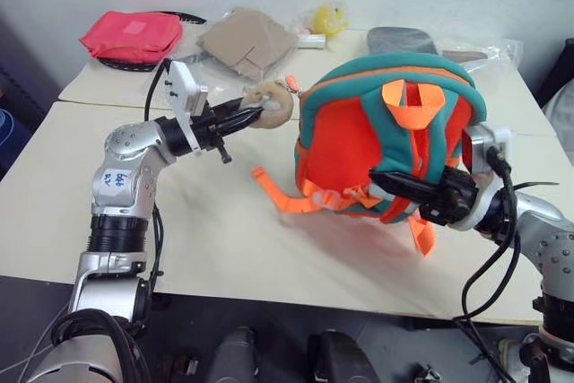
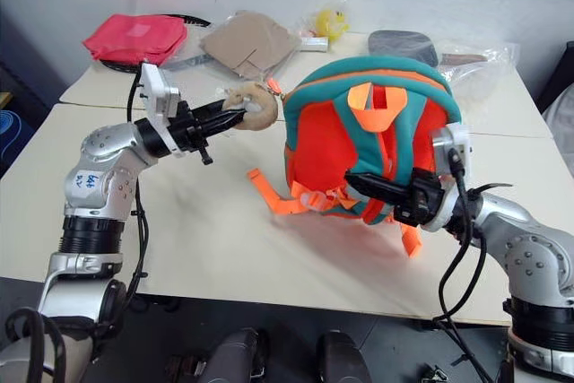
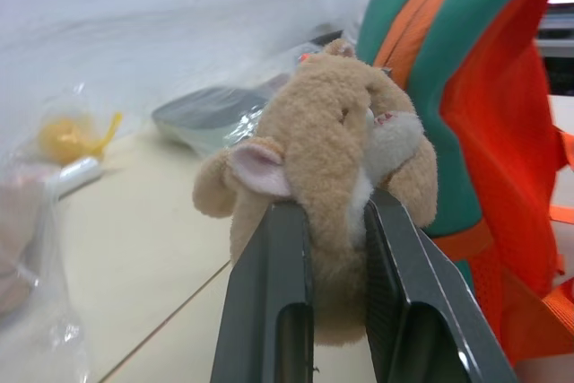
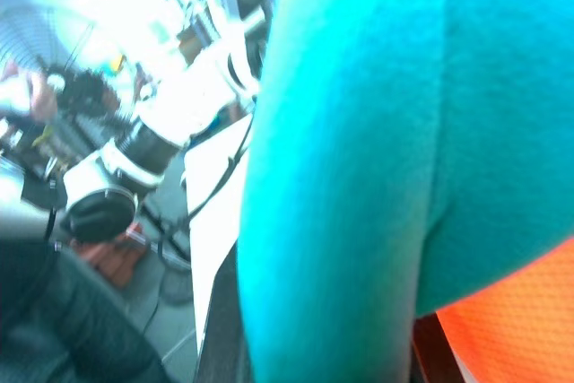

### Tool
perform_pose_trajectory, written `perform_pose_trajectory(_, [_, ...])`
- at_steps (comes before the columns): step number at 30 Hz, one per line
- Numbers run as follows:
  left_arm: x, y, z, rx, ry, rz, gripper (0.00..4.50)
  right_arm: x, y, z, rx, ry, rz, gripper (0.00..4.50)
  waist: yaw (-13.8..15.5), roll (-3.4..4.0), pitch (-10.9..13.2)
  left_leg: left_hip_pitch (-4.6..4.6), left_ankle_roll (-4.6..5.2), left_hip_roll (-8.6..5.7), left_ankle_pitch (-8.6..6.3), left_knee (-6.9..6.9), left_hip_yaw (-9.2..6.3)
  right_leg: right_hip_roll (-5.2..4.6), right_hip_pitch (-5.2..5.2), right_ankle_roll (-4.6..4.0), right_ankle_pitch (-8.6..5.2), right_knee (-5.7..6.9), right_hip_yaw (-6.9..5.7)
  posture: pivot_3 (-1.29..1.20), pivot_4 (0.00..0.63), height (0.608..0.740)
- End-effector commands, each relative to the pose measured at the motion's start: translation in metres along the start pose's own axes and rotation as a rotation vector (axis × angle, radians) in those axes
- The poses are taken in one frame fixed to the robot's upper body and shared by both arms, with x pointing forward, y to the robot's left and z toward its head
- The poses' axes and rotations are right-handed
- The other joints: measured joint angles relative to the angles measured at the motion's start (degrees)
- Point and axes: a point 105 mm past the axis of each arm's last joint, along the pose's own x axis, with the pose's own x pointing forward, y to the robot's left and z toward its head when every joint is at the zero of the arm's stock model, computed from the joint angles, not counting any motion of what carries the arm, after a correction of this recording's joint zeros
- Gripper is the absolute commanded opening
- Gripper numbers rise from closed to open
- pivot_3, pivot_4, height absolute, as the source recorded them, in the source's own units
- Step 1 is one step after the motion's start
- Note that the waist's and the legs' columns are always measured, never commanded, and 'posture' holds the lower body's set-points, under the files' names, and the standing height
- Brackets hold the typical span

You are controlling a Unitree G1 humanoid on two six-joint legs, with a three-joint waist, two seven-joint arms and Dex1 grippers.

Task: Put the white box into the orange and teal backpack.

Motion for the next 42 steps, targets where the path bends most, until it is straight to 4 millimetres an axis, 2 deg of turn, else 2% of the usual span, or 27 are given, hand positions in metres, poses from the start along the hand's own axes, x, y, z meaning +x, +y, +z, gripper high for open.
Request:
perform_pose_trajectory(1, [0.001, -0.006, -0.038, -0.029, 0.184, -0.005, 0.38, -0.007, 0.003, 0.024, -0.025, -0.122, -0.013, 0.00, 0.0, 0.00, 0.0, 0.00, 0.00, 0.00, 0.00, 0.00, 0.00, 0.00, 0.00, 0.00, 0.00, 0.01, 0.00, 0.00, 0.150, 0.740])
perform_pose_trajectory(2, [0.005, -0.014, -0.046, -0.058, 0.210, -0.028, 0.38, -0.008, 0.003, 0.026, -0.018, -0.139, -0.017, 0.00, 0.1, 0.00, 0.0, 0.00, 0.00, 0.00, 0.00, -0.01, 0.00, 0.00, 0.00, 0.00, 0.00, 0.02, 0.01, 0.00, 0.150, 0.740])
perform_pose_trajectory(5, [0.019, -0.029, -0.056, -0.146, 0.210, -0.059, 0.38, -0.009, 0.004, 0.028, -0.004, -0.164, -0.023, 0.00, 0.1, 0.00, 0.0, -0.02, 0.00, 0.00, 0.00, 0.00, 0.00, 0.00, -0.01, 0.00, 0.00, 0.04, 0.02, 0.00, 0.150, 0.740])
perform_pose_trajectory(8, [0.030, -0.058, -0.064, -0.278, 0.231, -0.167, 0.38, -0.010, 0.004, 0.034, 0.009, -0.221, -0.033, 0.00, 0.4, 0.00, 0.0, -0.06, 0.01, -0.01, 0.00, 0.04, -0.05, -0.01, 0.00, 0.00, 0.00, 0.01, -0.01, 0.00, 0.150, 0.740])
perform_pose_trajectory(11, [0.022, -0.098, -0.072, -0.276, 0.319, -0.374, 0.38, -0.011, 0.004, 0.038, 0.016, -0.248, -0.040, 0.00, 0.2, 0.02, 0.0, -0.08, 0.03, -0.02, -0.01, -0.01, -0.03, -0.02, 0.01, 0.00, 0.00, 0.04, 0.01, 0.00, 0.150, 0.740])
perform_pose_trajectory(13, [0.015, -0.107, -0.076, -0.258, 0.345, -0.409, 0.38, -0.011, 0.004, 0.036, 0.013, -0.228, -0.050, 0.00, 0.2, 0.02, 0.0, -0.07, 0.02, -0.04, -0.01, -0.07, -0.01, -0.02, 0.00, 0.00, 0.00, 0.02, 0.03, 0.00, 0.150, 0.740])
perform_pose_trajectory(15, [0.006, -0.096, -0.075, -0.197, 0.319, -0.363, 0.38, -0.013, 0.002, 0.028, 0.004, -0.187, -0.071, 0.00, 0.2, 0.02, 0.0, -0.06, 0.01, -0.02, -0.01, -0.07, -0.01, 0.00, 0.00, 0.00, 0.00, 0.00, 0.02, 0.00, 0.150, 0.740])
perform_pose_trajectory(18, [-0.012, -0.067, -0.074, -0.080, 0.277, -0.237, 0.38, -0.016, -0.005, 0.013, -0.022, -0.135, -0.118, 0.00, 0.0, 0.02, 0.0, -0.02, 0.00, 0.00, 0.00, -0.05, -0.01, 0.01, 0.01, 0.00, 0.00, -0.12, 0.03, 0.00, 0.150, 0.740])
perform_pose_trajectory(20, [-0.027, -0.050, -0.071, -0.010, 0.269, -0.166, 1.07, -0.020, -0.011, -0.001, -0.029, -0.079, -0.151, 0.00, -0.3, 0.03, 0.0, 0.00, 0.01, 0.03, 0.00, -0.07, 0.02, 0.04, -0.01, 0.00, 0.00, -0.10, 0.07, 0.00, 0.150, 0.740])
perform_pose_trajectory(23, [-0.050, -0.034, -0.062, 0.037, 0.253, -0.117, 1.94, -0.026, -0.018, -0.013, -0.065, -0.027, -0.196, 0.96, -1.0, 0.04, 0.0, 0.03, 0.08, 0.05, -0.03, -0.12, 0.02, 0.05, -0.03, 0.00, 0.00, -0.06, 0.07, 0.00, 0.150, 0.740])
perform_pose_trajectory(27, [-0.081, -0.020, -0.053, 0.074, 0.263, -0.056, 3.23, -0.039, -0.024, -0.021, -0.196, 0.076, -0.220, 2.38, -1.2, 0.05, 0.0, 0.01, 0.07, 0.03, -0.03, -0.13, 0.03, 0.02, -0.06, 0.00, 0.00, -0.07, 0.07, 0.00, 0.150, 0.740])
perform_pose_trajectory(31, [-0.112, -0.021, -0.051, 0.045, 0.288, -0.022, 4.39, -0.073, -0.036, -0.024, -0.295, 0.208, -0.267, 3.71, -1.2, 0.05, 0.0, 0.01, 0.28, 0.00, -0.16, -0.12, 0.04, -0.02, -0.04, 0.00, 0.00, -0.10, 0.08, 0.00, 0.150, 0.740])
perform_pose_trajectory(32, [-0.119, -0.026, -0.049, 0.051, 0.277, -0.042, 4.50, -0.083, -0.038, -0.024, -0.316, 0.252, -0.278, 4.08, -1.2, 0.05, 0.0, 0.01, 0.29, 0.01, -0.17, -0.12, 0.03, -0.02, -0.03, 0.00, 0.00, -0.12, 0.07, 0.00, 0.150, 0.740])
perform_pose_trajectory(33, [-0.129, -0.030, -0.049, 0.067, 0.280, -0.048, 4.50, -0.101, -0.044, -0.020, -0.346, 0.303, -0.319, 4.40, -1.2, 0.05, 0.0, 0.01, 0.30, 0.00, -0.18, -0.13, 0.03, -0.04, -0.03, 0.00, 0.00, -0.13, 0.07, 0.00, 0.150, 0.740])
perform_pose_trajectory(35, [-0.149, -0.032, -0.054, 0.080, 0.329, 0.000, 4.50, -0.126, -0.051, -0.012, -0.373, 0.359, -0.369, 4.45, -1.2, 0.08, 0.0, 0.01, 0.33, -0.01, -0.20, -0.10, 0.04, -0.06, -0.01, 0.00, 0.00, -0.15, 0.07, 0.00, 0.150, 0.740])
perform_pose_trajectory(37, [-0.170, -0.035, -0.059, 0.101, 0.378, 0.058, 4.50, -0.156, -0.060, -0.008, -0.497, 0.441, -0.429, 4.45, -1.3, 0.07, 0.0, 0.06, 0.37, -0.02, -0.23, -0.12, 0.05, -0.09, 0.05, 0.00, 0.00, -0.20, 0.08, 0.00, 0.150, 0.740])
perform_pose_trajectory(40, [-0.188, -0.040, -0.065, 0.121, 0.424, 0.109, 4.50, -0.184, -0.070, -0.006, -0.611, 0.508, -0.467, 4.45, -1.4, 0.08, 0.0, 0.14, 0.38, 0.00, -0.23, -0.15, 0.05, -0.07, 0.10, -0.02, -0.01, -0.25, 0.07, 0.00, 0.150, 0.740])
perform_pose_trajectory(42, [-0.201, -0.047, -0.071, 0.098, 0.449, 0.137, 4.50, -0.198, -0.075, -0.012, -0.657, 0.560, -0.470, 4.45, -1.4, 0.10, 0.0, 0.17, 0.38, 0.00, -0.23, -0.16, 0.07, -0.07, 0.12, -0.02, -0.01, -0.25, 0.08, 0.00, 0.150, 0.740])
